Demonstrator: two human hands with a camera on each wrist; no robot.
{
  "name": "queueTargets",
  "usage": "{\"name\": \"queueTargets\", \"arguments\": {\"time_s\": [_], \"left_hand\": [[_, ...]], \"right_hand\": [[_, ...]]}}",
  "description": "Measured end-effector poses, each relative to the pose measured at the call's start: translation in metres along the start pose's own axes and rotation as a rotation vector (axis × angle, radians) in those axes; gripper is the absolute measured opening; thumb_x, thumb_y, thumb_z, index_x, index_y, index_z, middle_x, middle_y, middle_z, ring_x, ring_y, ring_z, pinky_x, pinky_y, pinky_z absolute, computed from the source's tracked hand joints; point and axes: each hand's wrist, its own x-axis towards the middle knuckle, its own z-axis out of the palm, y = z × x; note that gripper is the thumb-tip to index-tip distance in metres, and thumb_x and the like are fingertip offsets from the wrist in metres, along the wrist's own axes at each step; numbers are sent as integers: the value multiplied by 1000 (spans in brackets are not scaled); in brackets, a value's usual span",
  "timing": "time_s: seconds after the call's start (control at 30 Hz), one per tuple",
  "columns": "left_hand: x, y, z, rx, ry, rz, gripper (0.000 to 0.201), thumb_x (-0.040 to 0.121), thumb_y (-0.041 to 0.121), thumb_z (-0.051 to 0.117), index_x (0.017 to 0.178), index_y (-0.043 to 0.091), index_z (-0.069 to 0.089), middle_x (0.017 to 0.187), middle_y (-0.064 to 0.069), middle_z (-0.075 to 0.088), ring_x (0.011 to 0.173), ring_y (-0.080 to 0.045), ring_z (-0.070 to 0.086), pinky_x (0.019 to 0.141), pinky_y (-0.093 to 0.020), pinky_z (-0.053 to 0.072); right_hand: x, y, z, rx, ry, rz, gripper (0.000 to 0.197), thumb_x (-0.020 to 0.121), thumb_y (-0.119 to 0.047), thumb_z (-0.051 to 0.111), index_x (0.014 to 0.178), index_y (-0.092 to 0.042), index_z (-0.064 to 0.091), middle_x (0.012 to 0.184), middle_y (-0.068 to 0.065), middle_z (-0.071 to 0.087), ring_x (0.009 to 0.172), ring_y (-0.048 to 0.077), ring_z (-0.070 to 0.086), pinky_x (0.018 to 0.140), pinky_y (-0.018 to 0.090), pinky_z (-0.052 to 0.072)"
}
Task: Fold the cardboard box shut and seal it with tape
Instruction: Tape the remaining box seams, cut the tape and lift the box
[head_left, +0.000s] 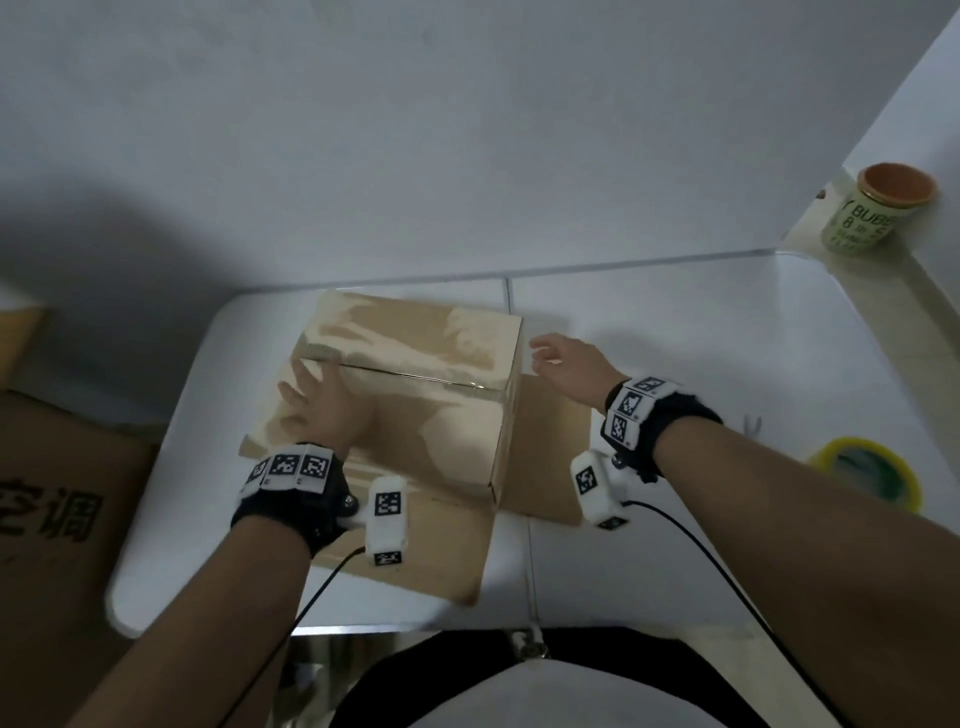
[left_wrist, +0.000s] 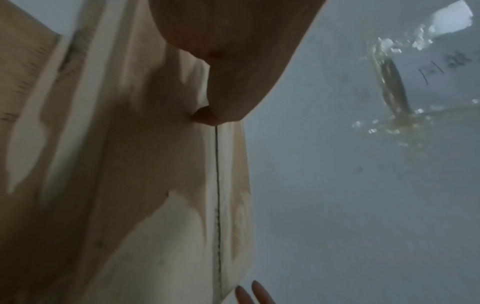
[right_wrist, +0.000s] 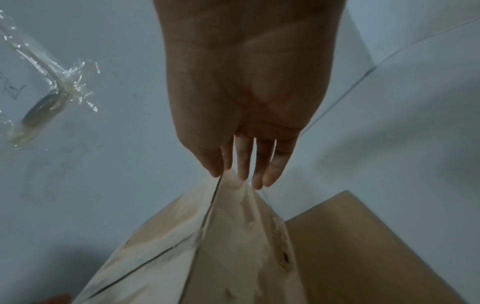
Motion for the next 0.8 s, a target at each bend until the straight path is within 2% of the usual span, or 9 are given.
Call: {"name": "queueTargets", "arguments": {"time_s": [0.1,0.17,0.23,0.33,0.43,0.5,0.6,0.7,0.8], "left_hand": [[0,-21,-4,-104,108,-135,59,90,17,47,145,31,30,162,-3,-5,148,-31,-6,116,-58,4],[3,-37,-8,-229,112,-213,60,91,21,47,147,31,27,161,-2,-6,147,-33,-3,115,-60,10],[3,-49,-8,-401,73,-291,60,94,24,45,149,31,22,160,-5,-3,144,-38,11,111,-58,25],[1,-54,-3,-735,-35,-360,69,93,20,48,148,40,11,152,-14,24,123,-39,42,95,-53,47],[-2,-39,0,-821,-119,-318,63,90,21,44,139,52,19,147,-11,30,116,-37,48,88,-55,51],[4,-29,9,-774,-174,-291,55,87,32,45,130,60,23,148,-11,28,119,-37,46,89,-56,50],[26,-16,34,-689,-311,-202,63,80,34,51,122,70,21,142,-12,39,116,-39,50,90,-58,48],[2,29,24,-630,-494,-68,70,86,16,49,135,56,21,119,-10,51,104,-35,56,86,-54,52],[-10,59,30,-558,-617,31,66,90,12,47,137,51,23,103,-2,51,100,-32,57,84,-55,54]], "right_hand": [[25,-21,13,7,-35,-28,57,95,-25,53,146,-14,29,151,6,33,128,25,46,103,30,37],[39,-34,18,11,-42,-32,67,95,-26,55,150,-12,20,156,7,22,128,25,45,101,29,36],[51,-38,20,-17,-82,15,71,96,-29,53,152,-13,13,158,7,17,138,26,36,108,31,31],[58,-37,15,-112,-99,59,62,99,-33,46,151,-12,22,157,8,25,141,26,31,112,33,28],[54,-30,12,-187,54,88,43,99,-32,42,131,-4,48,136,15,49,118,31,53,92,34,41],[45,-15,10,-221,113,153,40,98,-33,40,121,-1,50,127,17,49,105,33,56,82,34,42],[23,16,2,-236,137,280,51,98,-44,36,121,-1,51,123,21,51,109,36,53,88,40,44],[5,43,-13,-229,121,429,63,98,-54,26,120,-2,53,127,24,51,112,37,53,94,42,43],[-12,66,-26,-235,135,528,78,95,-62,15,110,0,60,124,26,56,105,36,59,95,41,47]]}}
